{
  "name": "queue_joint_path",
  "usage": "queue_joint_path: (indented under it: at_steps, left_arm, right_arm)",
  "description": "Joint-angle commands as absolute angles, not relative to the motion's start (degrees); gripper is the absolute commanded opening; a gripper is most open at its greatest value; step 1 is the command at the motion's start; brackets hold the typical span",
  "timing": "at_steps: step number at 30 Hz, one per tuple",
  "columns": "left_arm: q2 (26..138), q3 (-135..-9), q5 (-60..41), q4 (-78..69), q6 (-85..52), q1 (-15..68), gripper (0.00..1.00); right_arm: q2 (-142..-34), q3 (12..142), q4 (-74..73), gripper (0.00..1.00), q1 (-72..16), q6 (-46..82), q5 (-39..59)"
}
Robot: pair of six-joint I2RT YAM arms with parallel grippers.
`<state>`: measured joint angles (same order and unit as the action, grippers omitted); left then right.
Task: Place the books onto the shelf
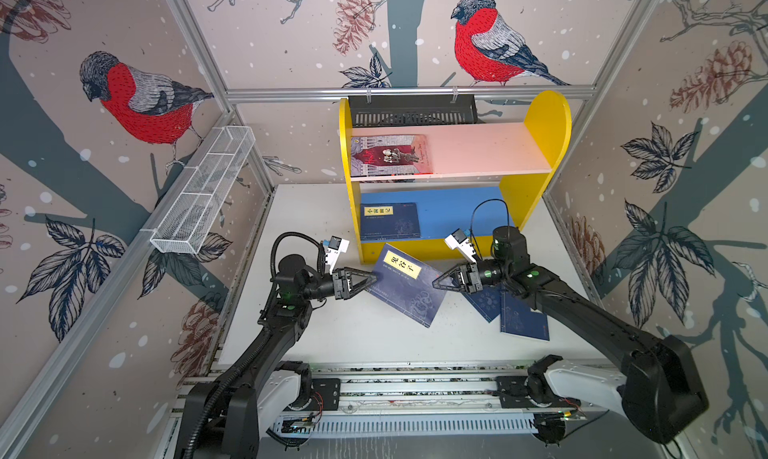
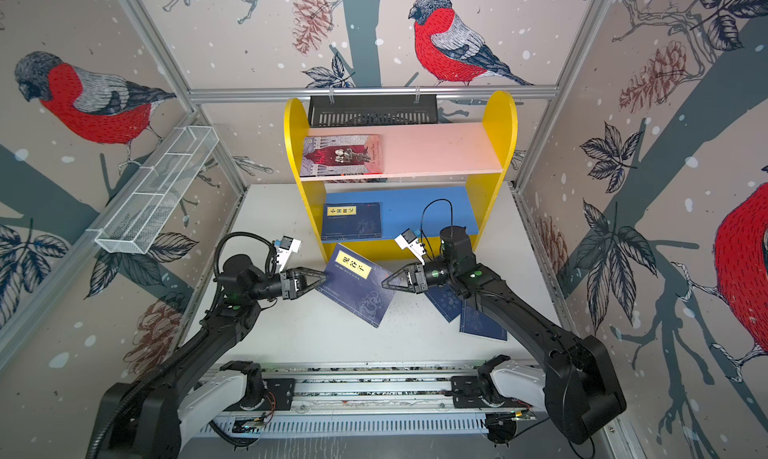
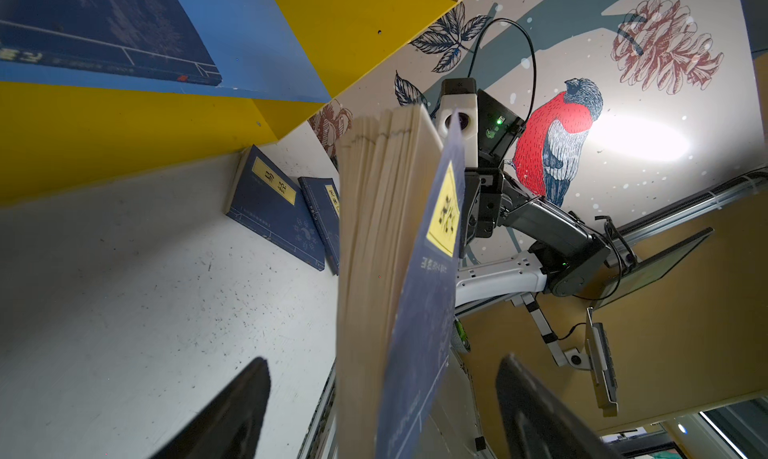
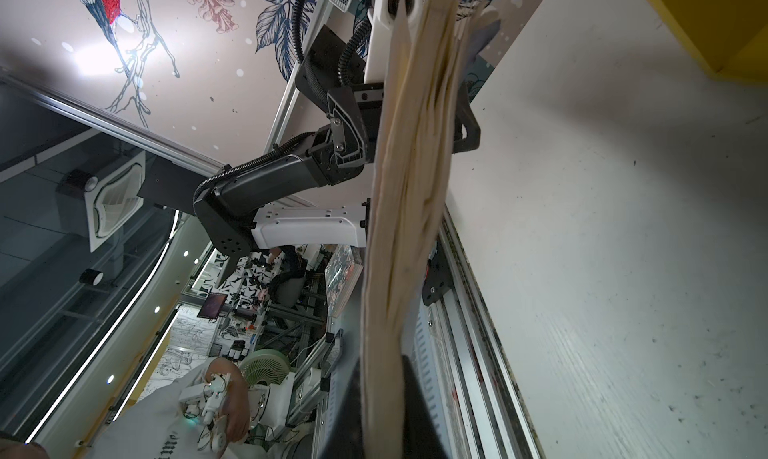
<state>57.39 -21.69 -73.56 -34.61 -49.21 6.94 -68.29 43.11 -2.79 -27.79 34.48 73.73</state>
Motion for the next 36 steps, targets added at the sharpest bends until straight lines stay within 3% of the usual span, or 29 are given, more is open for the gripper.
queue_joint_path:
  at_steps: [1,8,13,14,17,19,23,28,32,36]
  left_arm:
    - [57.94,-22.33,-75.21,-38.24,-50.32,7.89,0.75]
    - [58.66,-21.60,-74.06,-43.70,-57.42,9.39,0.42]
    - [58.29,-21.41,-72.46,-43.44,-58.53,9.67,0.02]
    - [58.20,-21.29,-72.06,-43.40,-58.62,9.75,0.00]
    - [58.19,-21.35,-69.97,-42.98,-58.71,9.76,0.00]
    - [58.32,-21.39,-68.23,-43.15,-58.95,9.76,0.00]
    - [58.70,-22.25,-67.04,-44.84,-60.05,9.67,0.00]
    - [59.54,-24.09,-67.28,-46.56,-61.92,9.62,0.00]
    - [59.85,-24.10,-66.32,-48.19,-63.64,9.58,0.00]
    - [60.12,-23.44,-64.59,-50.56,-66.11,9.41,0.00]
  right_arm:
    - [-69.36,44.94,0.88,0.00,-29.05,29.46,75.67]
    - [-74.03,48.29,6.57,0.00,-31.22,24.29,74.23]
    - [-75.23,48.89,5.24,0.02,-31.55,24.87,72.82]
    - [-75.30,48.76,4.40,0.05,-31.55,25.46,72.45]
    - [-74.70,47.25,-1.21,0.27,-31.48,30.11,70.15]
    - [-73.80,45.04,-7.25,0.47,-31.23,34.83,68.29]
    - [-72.07,39.06,-20.89,0.62,-29.58,45.00,64.43]
    - [-69.18,29.98,-42.17,0.70,-28.78,59.44,59.93]
    - [-70.11,24.57,-55.89,0.70,-29.80,67.43,56.61]
    - [-71.51,23.38,-60.43,0.67,-32.60,68.68,53.41]
